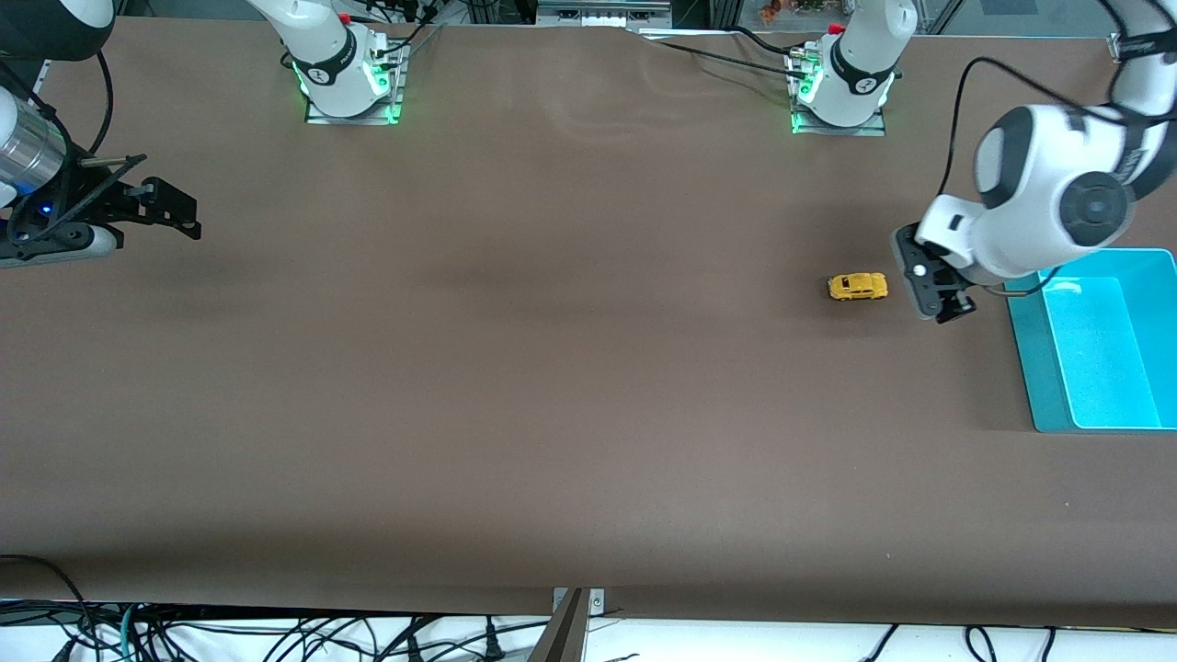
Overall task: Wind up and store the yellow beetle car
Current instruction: 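Move the left gripper down over the yellow car, then close the left gripper on the yellow car, then carry the car with the left gripper into the turquoise box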
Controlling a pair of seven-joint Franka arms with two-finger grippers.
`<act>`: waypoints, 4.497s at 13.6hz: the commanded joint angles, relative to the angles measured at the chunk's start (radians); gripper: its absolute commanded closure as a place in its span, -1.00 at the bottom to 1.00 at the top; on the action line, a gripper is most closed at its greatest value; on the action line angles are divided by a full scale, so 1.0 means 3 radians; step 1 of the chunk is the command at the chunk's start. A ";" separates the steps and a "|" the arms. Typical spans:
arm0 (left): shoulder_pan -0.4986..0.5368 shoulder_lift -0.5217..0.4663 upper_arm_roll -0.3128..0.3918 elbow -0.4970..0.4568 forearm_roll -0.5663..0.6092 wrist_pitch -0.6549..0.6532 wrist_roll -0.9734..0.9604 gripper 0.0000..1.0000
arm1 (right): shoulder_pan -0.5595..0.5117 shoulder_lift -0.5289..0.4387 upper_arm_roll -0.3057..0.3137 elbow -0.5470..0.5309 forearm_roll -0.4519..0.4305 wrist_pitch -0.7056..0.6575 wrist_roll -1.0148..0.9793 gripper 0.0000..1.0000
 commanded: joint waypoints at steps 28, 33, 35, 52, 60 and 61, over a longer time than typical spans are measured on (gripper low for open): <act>0.0186 0.0586 -0.0058 -0.1081 0.0275 0.2061 0.0555 0.79 | 0.0008 -0.0018 -0.0021 0.0018 0.0015 -0.0020 -0.0042 -1.00; 0.0277 0.0443 -0.0058 -0.1040 0.0270 0.2010 0.0561 0.84 | 0.0008 -0.0018 -0.0021 0.0013 0.0010 -0.0020 -0.0047 -1.00; 0.0354 0.0351 -0.0053 -0.0842 0.0270 0.1715 0.0561 0.82 | 0.0008 -0.0018 -0.0021 0.0018 0.0015 -0.0020 -0.0047 -1.00; 0.1918 0.1648 -0.0017 0.2037 0.0301 -0.0332 0.2625 0.72 | 0.0008 -0.0018 -0.0026 0.0018 0.0015 -0.0020 -0.0093 -1.00; 0.2149 0.2094 -0.0017 0.2248 0.0526 -0.0281 0.2836 -1.00 | 0.0003 -0.0012 -0.0026 0.0018 0.0015 -0.0020 -0.0093 -1.00; 0.2144 0.2074 -0.0017 0.2253 0.0526 -0.0291 0.2887 -1.00 | 0.0008 -0.0012 -0.0026 0.0018 0.0015 -0.0020 -0.0093 -1.00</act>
